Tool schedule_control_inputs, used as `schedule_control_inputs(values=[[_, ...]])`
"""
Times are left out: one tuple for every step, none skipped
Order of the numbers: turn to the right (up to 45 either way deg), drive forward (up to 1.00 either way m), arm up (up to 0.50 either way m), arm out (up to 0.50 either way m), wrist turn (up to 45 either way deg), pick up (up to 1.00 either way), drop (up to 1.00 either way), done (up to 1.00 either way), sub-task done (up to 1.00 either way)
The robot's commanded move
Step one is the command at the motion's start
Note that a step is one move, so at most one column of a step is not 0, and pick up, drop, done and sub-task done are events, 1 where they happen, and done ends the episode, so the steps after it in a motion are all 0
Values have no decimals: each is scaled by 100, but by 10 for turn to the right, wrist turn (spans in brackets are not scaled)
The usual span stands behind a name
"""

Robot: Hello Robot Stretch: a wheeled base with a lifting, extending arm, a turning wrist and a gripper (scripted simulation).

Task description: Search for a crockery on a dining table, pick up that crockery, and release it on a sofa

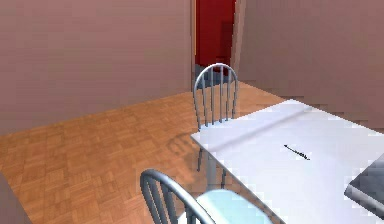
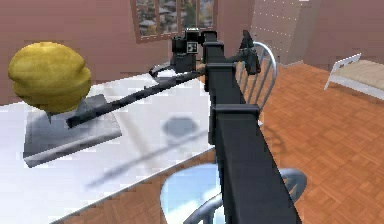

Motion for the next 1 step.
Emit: schedule_control_inputs(values=[[0, 0, 0, 0, -450, 0, 0, 0, 0]])
